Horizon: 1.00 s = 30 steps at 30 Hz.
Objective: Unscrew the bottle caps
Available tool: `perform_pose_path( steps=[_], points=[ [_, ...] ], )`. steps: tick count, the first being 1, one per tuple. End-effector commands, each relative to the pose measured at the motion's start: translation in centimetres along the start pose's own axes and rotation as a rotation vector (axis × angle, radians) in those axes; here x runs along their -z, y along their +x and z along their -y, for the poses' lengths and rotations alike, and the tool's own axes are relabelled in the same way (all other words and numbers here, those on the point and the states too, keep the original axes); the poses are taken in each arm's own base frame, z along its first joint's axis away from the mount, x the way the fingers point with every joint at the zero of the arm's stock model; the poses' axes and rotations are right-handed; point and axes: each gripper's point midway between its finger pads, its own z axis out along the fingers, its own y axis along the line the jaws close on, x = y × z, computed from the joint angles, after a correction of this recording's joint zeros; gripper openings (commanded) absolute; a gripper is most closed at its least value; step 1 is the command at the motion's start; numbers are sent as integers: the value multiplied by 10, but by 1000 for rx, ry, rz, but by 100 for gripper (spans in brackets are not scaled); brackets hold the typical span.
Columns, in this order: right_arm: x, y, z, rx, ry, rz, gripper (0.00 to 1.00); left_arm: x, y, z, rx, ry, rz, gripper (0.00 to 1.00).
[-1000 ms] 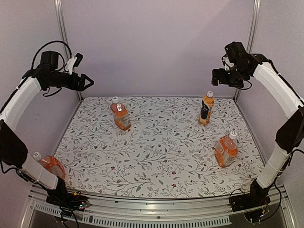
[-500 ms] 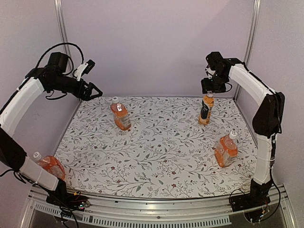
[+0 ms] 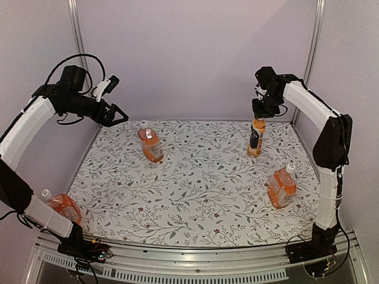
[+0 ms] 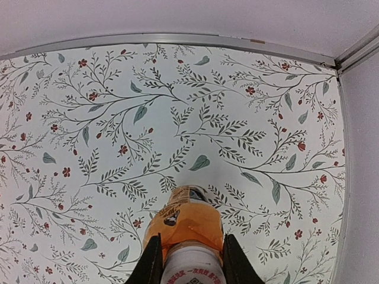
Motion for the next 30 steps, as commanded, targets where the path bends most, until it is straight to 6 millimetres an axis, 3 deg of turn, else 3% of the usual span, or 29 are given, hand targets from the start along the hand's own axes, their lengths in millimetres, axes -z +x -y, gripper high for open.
perform_pose_path(
  steps=[1, 4, 12, 16, 20, 23, 25, 30],
  points=[
    [15, 12, -10, 12, -44, -40, 0, 3, 5, 15, -11, 49, -26, 100],
    [48, 11, -33, 26, -159, -17, 0, 7, 3, 25, -21, 76, -30, 99],
    [200, 26, -164, 85, -717, 180, 0, 16, 8, 85, -244, 168, -122, 97],
    [250, 39, -218, 39, -924, 231, 0, 21, 13, 115, -438, 167, -180, 99],
    [281, 43, -255, -13, -1064, 298, 0, 32, 1, 138, -705, 53, -96, 100],
    [287, 43, -271, -115, -1143, 329, 0, 26, -8, 150, -815, -46, -18, 100],
    [292, 42, -276, -160, -1160, 351, 0, 21, -9, 162, -840, -46, 25, 100],
    [299, 52, -292, -186, -1194, 350, 0, 7, -13, 170, -818, -33, 100, 100]
  ],
)
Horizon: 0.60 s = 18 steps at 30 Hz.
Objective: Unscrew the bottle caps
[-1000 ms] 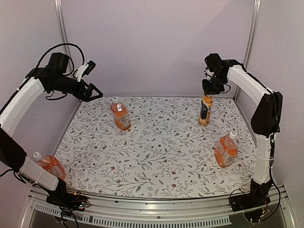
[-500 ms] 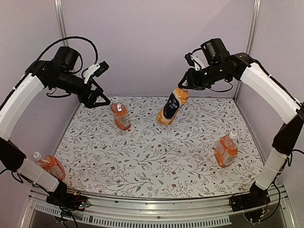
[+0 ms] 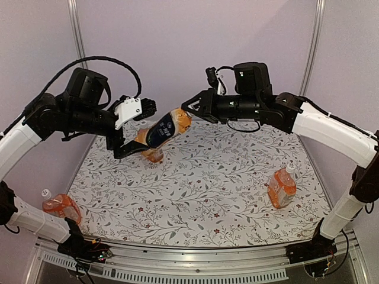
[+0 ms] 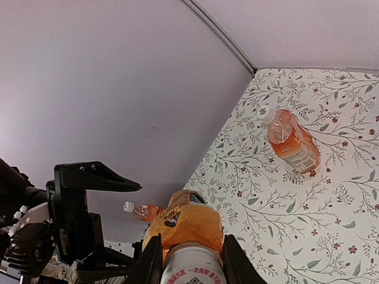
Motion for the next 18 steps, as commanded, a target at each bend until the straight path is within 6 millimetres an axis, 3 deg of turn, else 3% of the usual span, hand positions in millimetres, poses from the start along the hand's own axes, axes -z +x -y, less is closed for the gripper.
perform_pose_path(
  steps=[1, 4, 7, 14, 18],
  points=[
    [2, -19, -38, -44, -108, 126, 0, -21, -5, -11, -22, -76, 24, 100],
    [0, -16, -41, -57, -124, 132, 0, -33, 2, -8, -37, -73, 2, 100],
    [-4, -10, -42, -73, -136, 121, 0, -36, -1, -21, -21, -128, 0, 99],
    [-7, -11, -41, -81, -131, 131, 0, -32, -2, -25, -3, -154, 10, 58],
    [-6, -11, -43, -79, -137, 125, 0, -26, -3, -24, 0, -152, 20, 46]
  ],
)
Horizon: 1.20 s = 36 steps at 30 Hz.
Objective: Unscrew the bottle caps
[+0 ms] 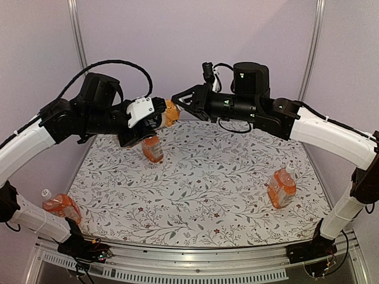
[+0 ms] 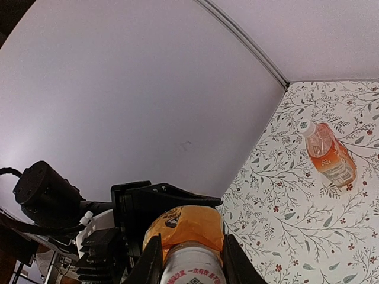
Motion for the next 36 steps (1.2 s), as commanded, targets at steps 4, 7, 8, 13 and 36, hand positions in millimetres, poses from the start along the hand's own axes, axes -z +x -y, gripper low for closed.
perform_pose_path(
  steps=[4, 7, 8, 13, 36],
  points=[
    [5, 2, -6, 33, -7, -21, 51, 16, -7, -1, -19, -9, 38, 41],
    [22, 9, -9, 94, 37, -96, 73, 17, 4, 2, -72, -13, 4, 40],
    [28, 11, -9, 128, 48, -121, 79, 16, 8, 1, -97, -29, -14, 40],
    [44, 28, 7, 151, 125, -210, 83, 13, 19, -25, -247, -230, -84, 40],
    [5, 44, 10, 61, 5, -300, 37, 15, 20, -9, -421, -275, -47, 41]
  ],
)
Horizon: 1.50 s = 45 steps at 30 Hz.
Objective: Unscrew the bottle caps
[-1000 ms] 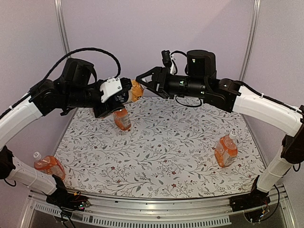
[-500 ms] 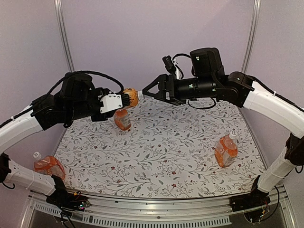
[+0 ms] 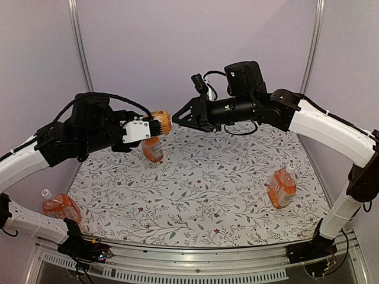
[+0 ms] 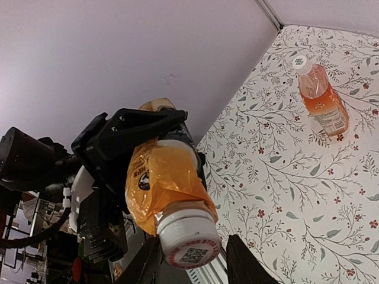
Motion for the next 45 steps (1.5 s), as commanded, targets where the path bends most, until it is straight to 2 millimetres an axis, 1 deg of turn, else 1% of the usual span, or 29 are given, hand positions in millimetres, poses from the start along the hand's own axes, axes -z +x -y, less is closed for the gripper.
perform_pose_path(
  steps=[1, 4, 9, 10, 12, 13, 14, 16, 17, 18, 19, 20, 21, 22, 23, 24, 25, 28, 30, 33, 34, 37, 39, 43, 44, 45],
  points=[
    [-2, -4, -8, 2, -62, 3, 34, 3, -7, 1, -13, -10, 32, 41],
    [-3, -3, -10, 8, -79, -5, 25, 6, -11, 3, -22, -6, 50, 40],
    [-10, 10, -13, -5, -123, -67, 21, 8, -16, -1, 9, -10, 68, 40],
    [-11, 12, -12, -9, -125, -77, 18, 8, -16, -2, 12, -12, 66, 40],
    [-11, 17, -14, -5, -141, -96, 8, 8, -16, -2, 24, -12, 61, 39],
    [-11, 19, -18, 7, -160, -108, 2, 8, -16, -1, 34, -6, 64, 37],
    [-10, 22, -23, 20, -179, -120, 0, 9, -17, 2, 46, 11, 68, 37],
    [-7, 33, -36, 71, -205, -154, 0, 15, -22, 9, 88, 83, 96, 36],
    [-5, 41, -43, 144, -208, -175, 0, 20, -26, 16, 115, 149, 120, 36],
    [-3, 51, -50, 204, -202, -195, 0, 28, -32, 22, 159, 220, 149, 34],
    [-1, 64, -58, 305, -202, -217, 0, 38, -39, 31, 188, 311, 185, 31],
    [0, 77, -61, 439, -202, -227, 0, 49, -47, 39, 212, 395, 225, 30],
    [3, 87, -65, 520, -203, -231, 0, 60, -54, 43, 240, 457, 256, 30],
    [9, 92, -70, 618, -203, -214, 0, 67, -59, 49, 264, 518, 276, 30],
    [11, 96, -70, 672, -193, -207, 0, 72, -62, 54, 283, 562, 288, 30],
    [14, 99, -70, 752, -188, -195, 0, 77, -64, 57, 300, 593, 297, 31],
    [16, 98, -69, 796, -170, -184, 0, 82, -65, 60, 309, 625, 303, 30],
    [21, 103, -64, 923, -105, -194, 0, 93, -72, 66, 321, 699, 337, 28],
    [22, 114, -64, 1073, -90, -231, 0, 101, -77, 69, 332, 747, 354, 27],
    [22, 130, -60, 1280, -65, -286, 0, 106, -82, 71, 343, 791, 360, 27],
    [21, 132, -58, 1362, -57, -299, 0, 106, -82, 72, 349, 799, 355, 27],
    [21, 132, -51, 1492, -34, -321, 0, 106, -84, 71, 363, 807, 346, 27],
    [22, 130, -51, 1524, -28, -318, 0, 106, -84, 72, 365, 809, 346, 27],
    [21, 129, -57, 1544, -51, -294, 0, 101, -82, 72, 368, 794, 329, 27],
    [21, 129, -58, 1525, -51, -288, 13, 99, -81, 70, 368, 780, 324, 27],
    [20, 127, -59, 1507, -45, -273, 35, 96, -79, 69, 367, 761, 314, 27]
  ],
)
